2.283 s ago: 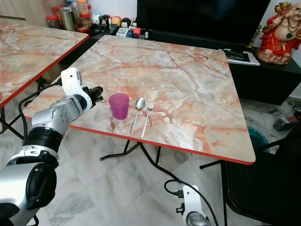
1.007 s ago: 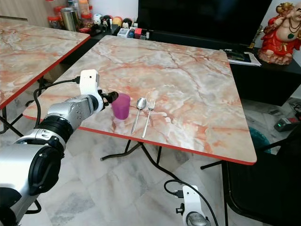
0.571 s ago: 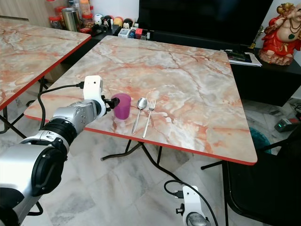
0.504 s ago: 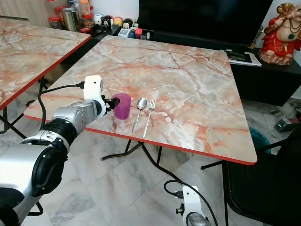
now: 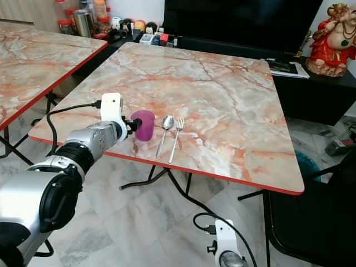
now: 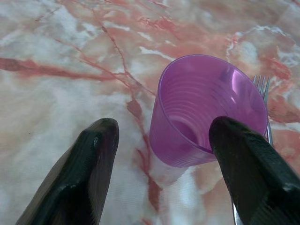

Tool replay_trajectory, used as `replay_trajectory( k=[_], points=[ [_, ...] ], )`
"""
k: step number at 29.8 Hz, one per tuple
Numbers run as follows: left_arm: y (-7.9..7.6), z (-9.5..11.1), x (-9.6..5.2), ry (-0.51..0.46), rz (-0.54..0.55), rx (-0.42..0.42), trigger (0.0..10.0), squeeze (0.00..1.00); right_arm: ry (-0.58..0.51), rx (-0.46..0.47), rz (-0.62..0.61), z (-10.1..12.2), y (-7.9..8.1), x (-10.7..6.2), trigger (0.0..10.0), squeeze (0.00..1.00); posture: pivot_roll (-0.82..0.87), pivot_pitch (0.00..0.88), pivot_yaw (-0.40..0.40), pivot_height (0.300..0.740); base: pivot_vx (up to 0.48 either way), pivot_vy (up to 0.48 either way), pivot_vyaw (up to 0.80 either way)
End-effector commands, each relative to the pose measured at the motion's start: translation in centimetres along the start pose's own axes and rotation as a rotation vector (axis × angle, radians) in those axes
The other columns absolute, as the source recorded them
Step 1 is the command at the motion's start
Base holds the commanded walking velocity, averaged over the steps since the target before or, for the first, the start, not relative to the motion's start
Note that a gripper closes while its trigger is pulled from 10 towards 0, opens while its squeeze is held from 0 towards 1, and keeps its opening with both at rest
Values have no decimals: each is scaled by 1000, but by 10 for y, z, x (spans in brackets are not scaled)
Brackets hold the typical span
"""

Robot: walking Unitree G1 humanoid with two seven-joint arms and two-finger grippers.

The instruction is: Setting the table

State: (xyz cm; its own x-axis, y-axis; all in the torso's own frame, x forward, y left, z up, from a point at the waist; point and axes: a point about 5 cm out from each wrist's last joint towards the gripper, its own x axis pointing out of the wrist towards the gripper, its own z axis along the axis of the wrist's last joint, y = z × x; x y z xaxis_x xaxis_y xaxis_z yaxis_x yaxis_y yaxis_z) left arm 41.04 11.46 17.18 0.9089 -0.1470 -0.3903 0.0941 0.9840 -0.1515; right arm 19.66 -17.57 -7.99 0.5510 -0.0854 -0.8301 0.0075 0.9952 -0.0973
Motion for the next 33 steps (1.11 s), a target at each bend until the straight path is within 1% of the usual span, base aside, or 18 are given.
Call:
replay_trajectory(
  k=[1, 2, 28, 33],
  points=[
    [-4, -2, 1, 5, 8, -9, 1294, 0, 1, 23, -6, -2, 0, 0, 10000, 0, 7, 0, -48, 740, 0, 0, 0],
    [-4, -3, 1, 7, 9, -11, 0, 0, 1, 23, -6, -2, 0, 0, 10000, 0, 6, 0, -47, 740, 0, 0, 0],
    [0, -2, 1, 3, 28, -39, 0, 0, -1, 24, -4, 0, 2, 0, 10000, 0, 12, 0, -48, 740, 0, 0, 0],
    [2, -2, 0, 1, 37, -63, 0, 0, -2, 22, -1, 0, 2, 0, 10000, 0, 16, 0, -55, 740, 0, 0, 0]
  ],
)
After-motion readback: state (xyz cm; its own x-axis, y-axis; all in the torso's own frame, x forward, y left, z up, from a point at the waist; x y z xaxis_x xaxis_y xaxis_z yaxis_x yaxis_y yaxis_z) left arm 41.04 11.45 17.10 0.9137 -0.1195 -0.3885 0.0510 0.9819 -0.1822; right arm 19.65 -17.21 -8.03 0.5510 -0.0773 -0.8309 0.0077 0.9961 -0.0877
